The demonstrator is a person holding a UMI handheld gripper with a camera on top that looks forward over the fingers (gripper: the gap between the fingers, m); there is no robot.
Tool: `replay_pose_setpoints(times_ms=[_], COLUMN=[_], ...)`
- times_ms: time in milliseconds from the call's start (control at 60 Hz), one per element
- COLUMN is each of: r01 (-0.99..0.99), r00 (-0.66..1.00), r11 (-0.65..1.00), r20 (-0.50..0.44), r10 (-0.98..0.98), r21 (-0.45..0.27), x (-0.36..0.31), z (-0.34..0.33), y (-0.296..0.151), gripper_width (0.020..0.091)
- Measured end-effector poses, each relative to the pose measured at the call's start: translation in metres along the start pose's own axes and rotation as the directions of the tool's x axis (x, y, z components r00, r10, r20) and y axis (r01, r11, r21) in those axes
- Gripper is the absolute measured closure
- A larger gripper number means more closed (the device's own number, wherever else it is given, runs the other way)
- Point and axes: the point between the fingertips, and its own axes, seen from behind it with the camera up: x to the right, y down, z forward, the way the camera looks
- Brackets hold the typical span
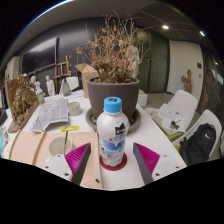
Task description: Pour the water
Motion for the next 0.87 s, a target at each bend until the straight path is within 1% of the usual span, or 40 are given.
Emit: replay_pose_setpoints(times_ms=[50,167,233,350,533,683,783,867], r01=[-0.002,0.010,0.006,0.005,0.055,0.086,0.067,0.037], r00=[1.000,1.000,0.999,1.000,0.998,0.996,0.998,0.999], r11=[1.000,1.000,1.000,1.000,0.998,0.996,0.998,0.999], r20=[-0.020,-0.026,-0.034,-0.016,-0.009,0.012,0.014,0.009], r10=[0.001,-0.010,-0.007,-0.005,-0.054,-0.086,-0.067,-0.037], r21=[-0.006,-0.021,-0.016,-0.002,0.019,0.019,0.014,-0.006], x=[-0.005,-0.031,-0.047,-0.086,-0.134,-0.165,-0.174,-0.176], z=[-0.023,-0.084,-0.126,-0.201,-0.299,-0.347,-0.364,-0.372], y=[-0.002,-0.007,-0.011,-0.015,-0.005,0.012,0.021,0.029], gripper_width=[0.0252,0.0251,0.0249,0.0246,0.0249,0.0251,0.0252,0.0251])
